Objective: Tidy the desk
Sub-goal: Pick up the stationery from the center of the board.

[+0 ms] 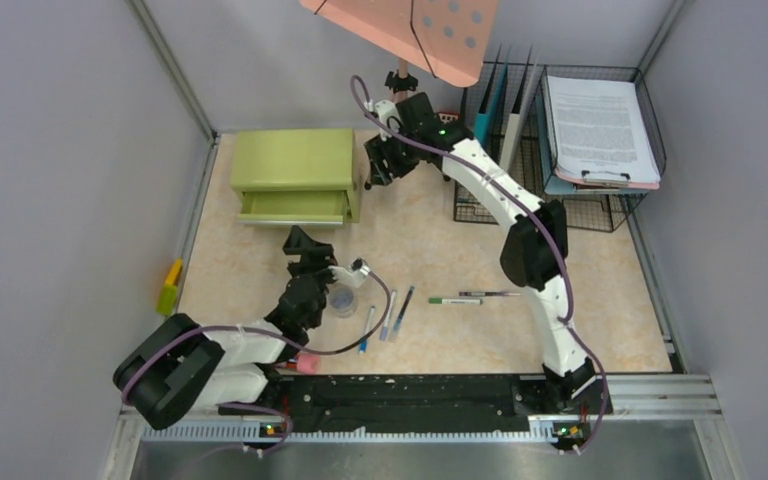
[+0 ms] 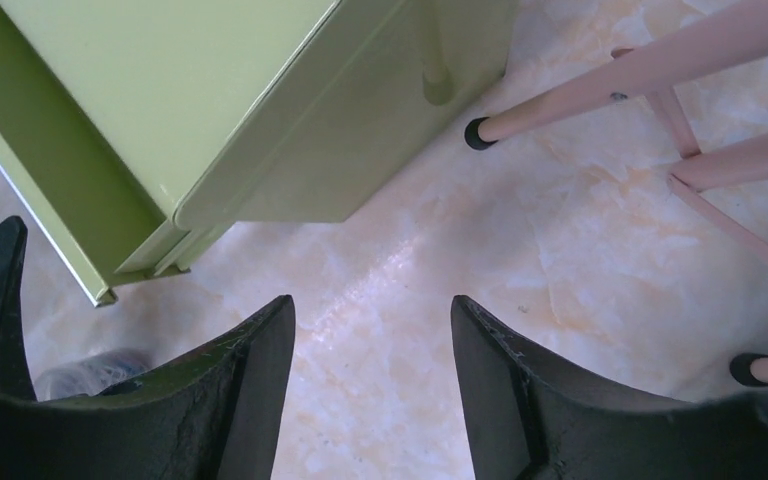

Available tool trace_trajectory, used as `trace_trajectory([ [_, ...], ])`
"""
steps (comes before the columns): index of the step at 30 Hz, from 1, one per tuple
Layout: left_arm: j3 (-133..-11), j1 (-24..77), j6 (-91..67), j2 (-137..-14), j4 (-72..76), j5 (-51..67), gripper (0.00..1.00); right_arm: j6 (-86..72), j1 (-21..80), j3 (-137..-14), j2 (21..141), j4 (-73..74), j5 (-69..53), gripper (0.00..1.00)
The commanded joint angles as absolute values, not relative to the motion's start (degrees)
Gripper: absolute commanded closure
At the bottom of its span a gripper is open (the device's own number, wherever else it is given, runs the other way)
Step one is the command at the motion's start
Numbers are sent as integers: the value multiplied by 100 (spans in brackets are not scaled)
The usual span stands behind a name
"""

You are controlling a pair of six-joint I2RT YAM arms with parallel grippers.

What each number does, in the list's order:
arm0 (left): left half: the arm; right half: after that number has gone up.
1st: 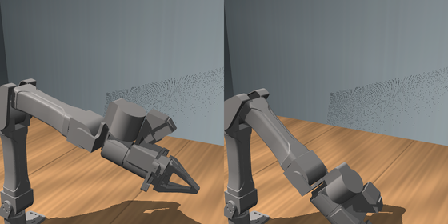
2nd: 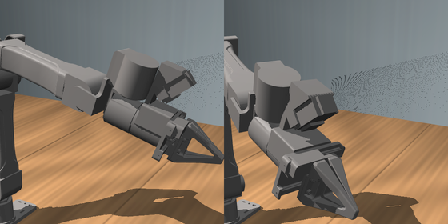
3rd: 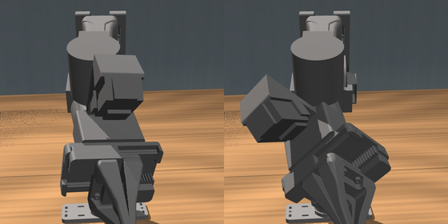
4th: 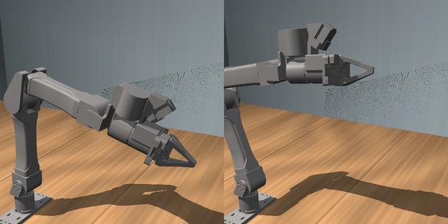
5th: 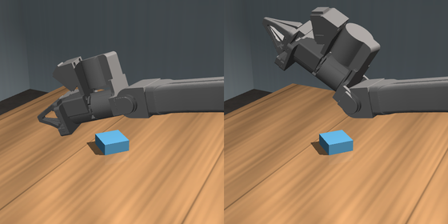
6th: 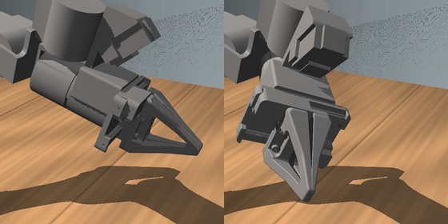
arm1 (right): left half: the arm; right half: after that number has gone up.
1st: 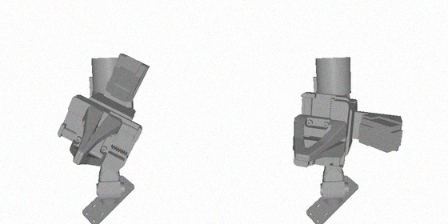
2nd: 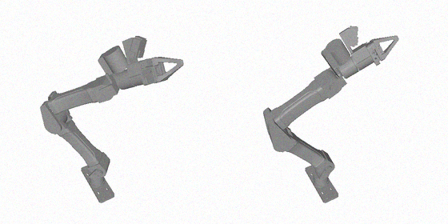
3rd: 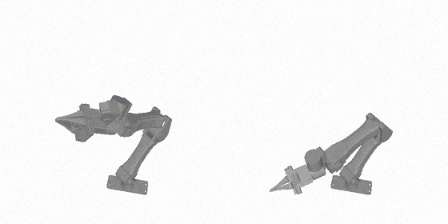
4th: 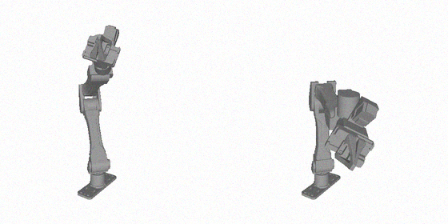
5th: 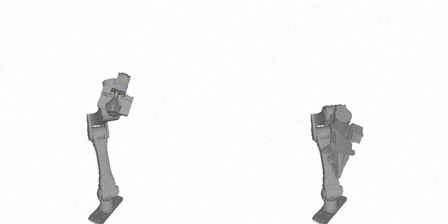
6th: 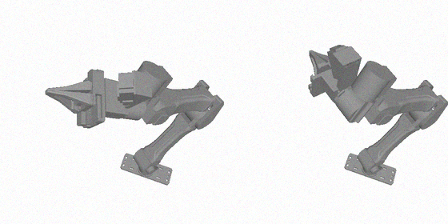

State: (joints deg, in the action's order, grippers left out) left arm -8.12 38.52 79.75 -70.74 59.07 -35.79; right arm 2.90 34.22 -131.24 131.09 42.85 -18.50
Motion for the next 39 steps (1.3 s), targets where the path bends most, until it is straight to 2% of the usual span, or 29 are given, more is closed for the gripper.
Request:
trace_trajectory([
  [1, -918, 4014, 7518, -6587, 4830, -4236, 21, 584, 3376, -12904, 12201, 4347, -1925, 40],
  [5, -1479, 4144, 6591, -5971, 2950, -4603, 20, 789, 3366, -12413, 11823, 4316, -2101, 33],
  [8, -2032, 4157, 5433, -5614, 892, -4500, 16, 899, 3351, -11825, 11454, 4180, -2308, 30],
  [10, -2379, 4162, 4676, -5410, -328, -4101, 10, 981, 3324, -11422, 11261, 4166, -2433, 26],
  [13, -2697, 4165, 3965, -5044, -1482, -3457, 6, 1168, 3261, -10937, 10969, 4159, -2565, 22],
  [20, -3426, 4165, 2992, -4433, -3425, -1692, 5, 1690, 3198, -9998, 10258, 4144, -2748, 19],
  [24, -4041, 4165, 2640, -4578, -4099, -240, 4, 1700, 3112, -9571, 9869, 4040, -2744, 17],
  [27, -4383, 4162, 2280, -4880, -4227, 412, 4, 1661, 2960, -9339, 9673, 3997, -2733, 16],
  [29, -4569, 4164, 2099, -5166, -4281, 592, 3, 1650, 2845, -9233, 9588, 4033, -2740, 15],
  [31, -4743, 4151, 1951, -5401, -4358, 743, 3, 1637, 2762, -9091, 9495, 4044, -2806, 2],
  [39, -4712, 4038, 1931, -6157, -4041, 544, 1, 1545, 2697, -8255, 8951, 3541, -2844, 1],
])
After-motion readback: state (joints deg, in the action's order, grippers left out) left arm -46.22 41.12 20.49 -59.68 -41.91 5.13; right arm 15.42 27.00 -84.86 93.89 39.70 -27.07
